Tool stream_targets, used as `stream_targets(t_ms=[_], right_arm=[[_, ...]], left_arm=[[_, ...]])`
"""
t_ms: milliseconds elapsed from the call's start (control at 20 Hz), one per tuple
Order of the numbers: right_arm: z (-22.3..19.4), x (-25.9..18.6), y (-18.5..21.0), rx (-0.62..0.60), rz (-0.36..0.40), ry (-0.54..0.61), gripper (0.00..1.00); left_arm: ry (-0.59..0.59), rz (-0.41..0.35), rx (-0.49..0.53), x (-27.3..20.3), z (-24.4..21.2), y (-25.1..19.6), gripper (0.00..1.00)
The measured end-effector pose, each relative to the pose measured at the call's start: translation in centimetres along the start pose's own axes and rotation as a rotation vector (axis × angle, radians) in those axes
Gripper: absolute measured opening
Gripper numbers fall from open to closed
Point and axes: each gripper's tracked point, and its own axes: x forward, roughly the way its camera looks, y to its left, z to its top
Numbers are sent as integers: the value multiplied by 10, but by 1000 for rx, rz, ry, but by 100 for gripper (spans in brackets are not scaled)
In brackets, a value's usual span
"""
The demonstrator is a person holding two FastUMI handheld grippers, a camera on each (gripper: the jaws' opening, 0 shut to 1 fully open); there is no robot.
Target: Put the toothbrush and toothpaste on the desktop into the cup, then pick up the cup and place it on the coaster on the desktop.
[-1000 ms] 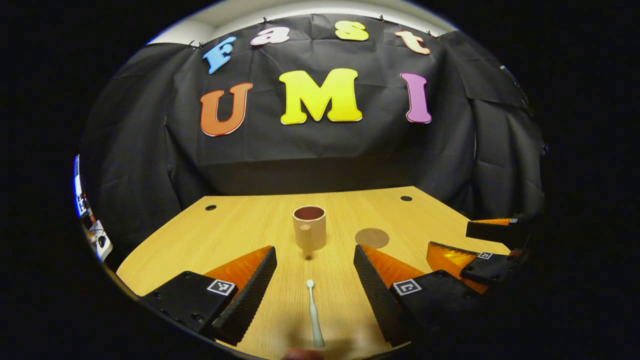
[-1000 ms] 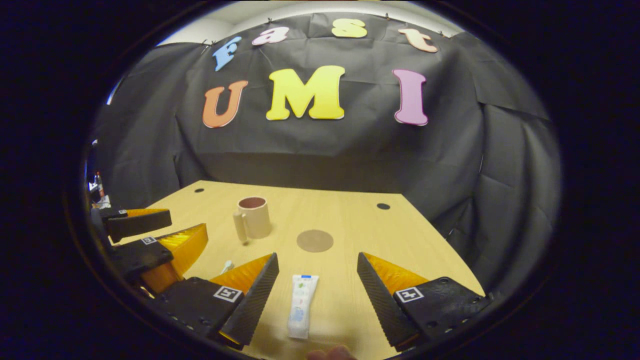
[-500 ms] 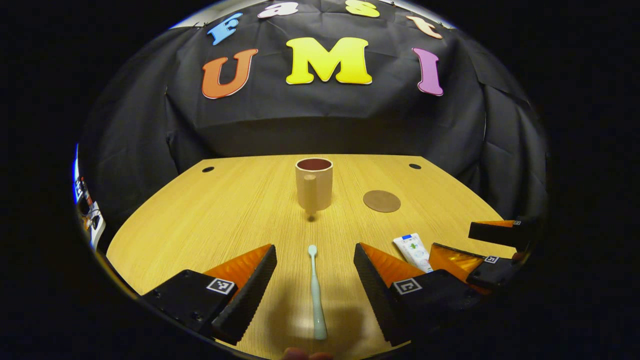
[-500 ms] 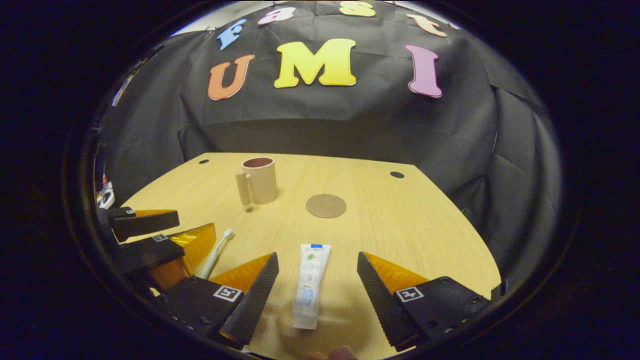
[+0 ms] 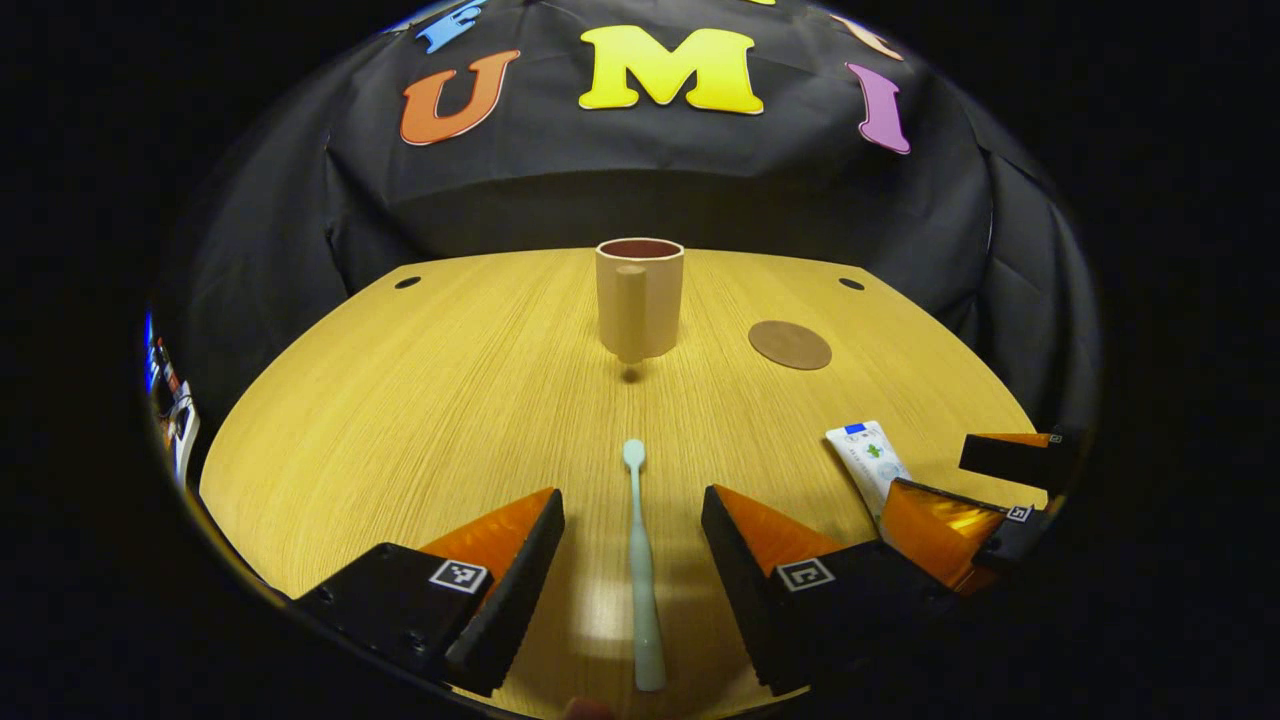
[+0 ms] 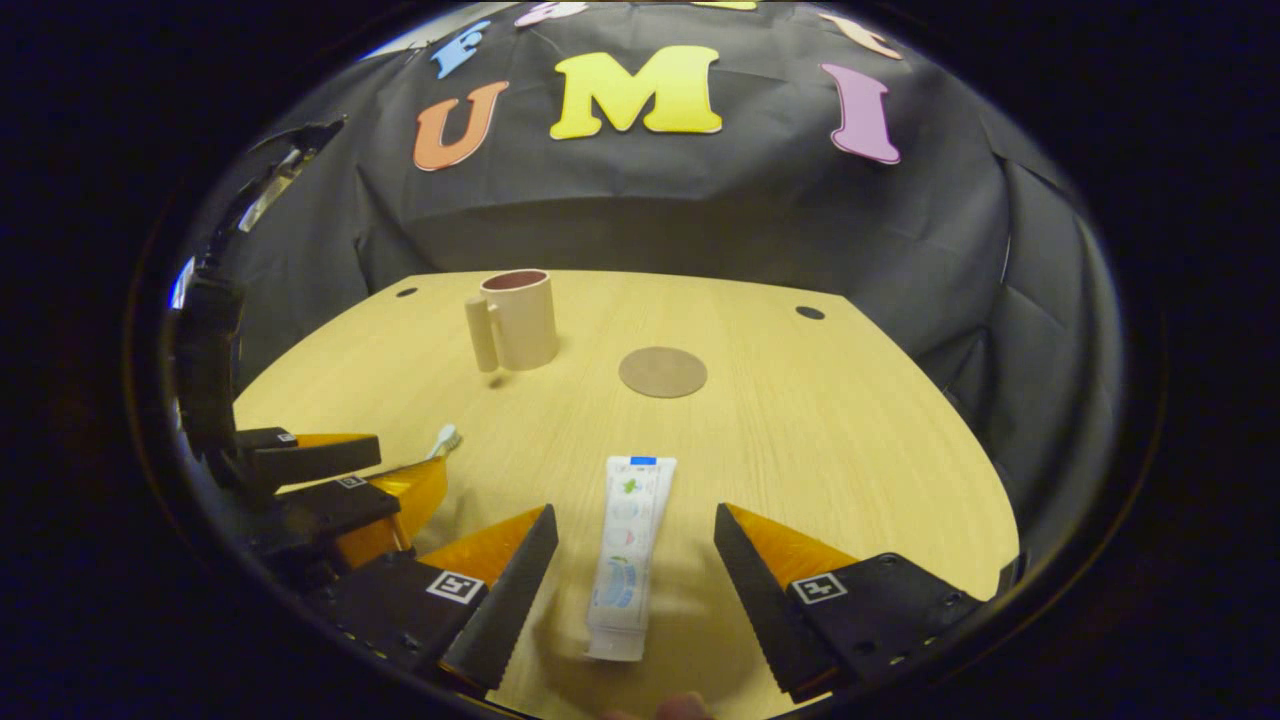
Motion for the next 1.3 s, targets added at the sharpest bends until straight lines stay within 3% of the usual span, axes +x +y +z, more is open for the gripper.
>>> stream_targets(t_ms=[250, 300, 650, 700, 750, 850, 1000, 1050, 1150, 1300], right_arm=[[-4, 6, 5, 3, 3, 22, 93], [-4, 7, 6, -2, 7, 25, 98], [-5, 11, 6, 0, -9, 30, 98], [-5, 12, 5, 2, -12, 31, 95], [-6, 12, 5, 4, -15, 32, 95], [-6, 12, 4, 5, -18, 33, 98], [-8, 13, 5, 6, -19, 42, 95], [-9, 13, 5, 9, -19, 45, 95], [-11, 14, 5, 13, -20, 49, 98], [-14, 14, 4, 13, -20, 67, 98]], left_arm=[[57, 3, 7, 11, -8, 2, 75], [68, -1, 6, 13, -11, 1, 74], [71, -15, 34, 16, -8, -2, 56], [72, -14, 33, 16, -8, -2, 60], [71, -9, 31, 16, -8, -1, 46], [74, -5, 24, 17, -7, -1, 35], [77, 13, 26, 16, -8, 4, 32], [80, 16, 27, 16, -8, 4, 18], [83, 18, 31, 16, -9, 3, 9], [89, 19, 28, 16, -8, 3, 6]])
